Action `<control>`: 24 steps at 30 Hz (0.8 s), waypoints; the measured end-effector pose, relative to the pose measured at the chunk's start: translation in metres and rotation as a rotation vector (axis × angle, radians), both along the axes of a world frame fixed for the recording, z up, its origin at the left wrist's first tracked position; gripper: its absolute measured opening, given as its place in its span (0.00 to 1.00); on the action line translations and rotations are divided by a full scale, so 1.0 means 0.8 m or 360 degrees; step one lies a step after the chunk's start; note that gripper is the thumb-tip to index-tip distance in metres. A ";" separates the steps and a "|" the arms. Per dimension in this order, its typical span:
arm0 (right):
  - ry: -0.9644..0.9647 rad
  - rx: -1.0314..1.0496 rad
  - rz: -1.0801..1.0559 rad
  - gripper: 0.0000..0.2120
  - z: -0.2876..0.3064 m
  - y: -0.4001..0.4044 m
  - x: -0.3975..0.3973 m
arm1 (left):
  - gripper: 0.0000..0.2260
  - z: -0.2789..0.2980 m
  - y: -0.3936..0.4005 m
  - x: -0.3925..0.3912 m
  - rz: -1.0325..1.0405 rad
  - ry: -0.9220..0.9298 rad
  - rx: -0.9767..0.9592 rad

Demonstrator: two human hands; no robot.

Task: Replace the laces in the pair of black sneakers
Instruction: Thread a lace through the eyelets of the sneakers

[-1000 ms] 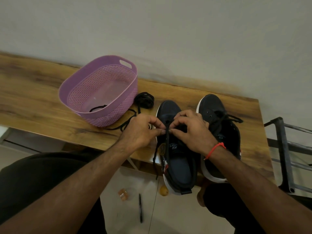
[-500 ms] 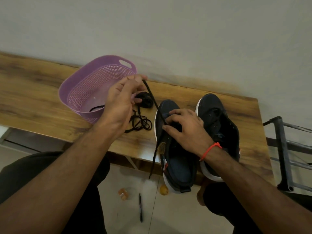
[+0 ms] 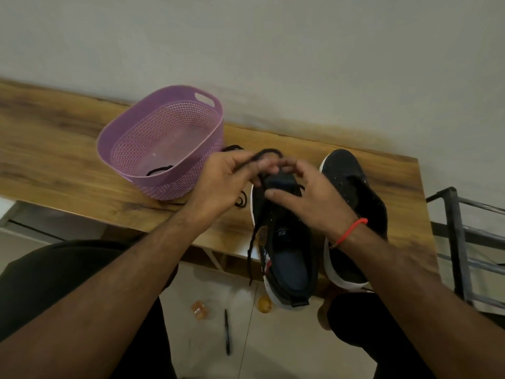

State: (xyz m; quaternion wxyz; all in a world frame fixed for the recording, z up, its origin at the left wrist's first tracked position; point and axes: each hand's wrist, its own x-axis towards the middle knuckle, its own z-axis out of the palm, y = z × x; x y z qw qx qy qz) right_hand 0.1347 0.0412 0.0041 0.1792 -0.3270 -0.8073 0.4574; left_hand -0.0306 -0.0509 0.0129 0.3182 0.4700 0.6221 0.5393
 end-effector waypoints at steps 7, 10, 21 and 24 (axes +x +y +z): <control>-0.0700 0.0498 0.0044 0.09 -0.014 -0.005 0.003 | 0.09 0.046 -0.004 -0.027 0.0384 -0.0941 0.0522; -0.0310 0.0433 -0.0044 0.05 -0.003 -0.007 0.000 | 0.09 0.032 -0.006 -0.038 0.0593 -0.0577 -0.0192; 0.0121 0.0229 -0.0043 0.09 0.017 -0.009 0.002 | 0.05 0.003 -0.003 -0.001 -0.0107 0.0450 -0.0541; -0.0376 0.0332 0.0033 0.19 0.005 -0.004 0.003 | 0.06 -0.002 -0.002 -0.006 -0.0035 0.0489 -0.0276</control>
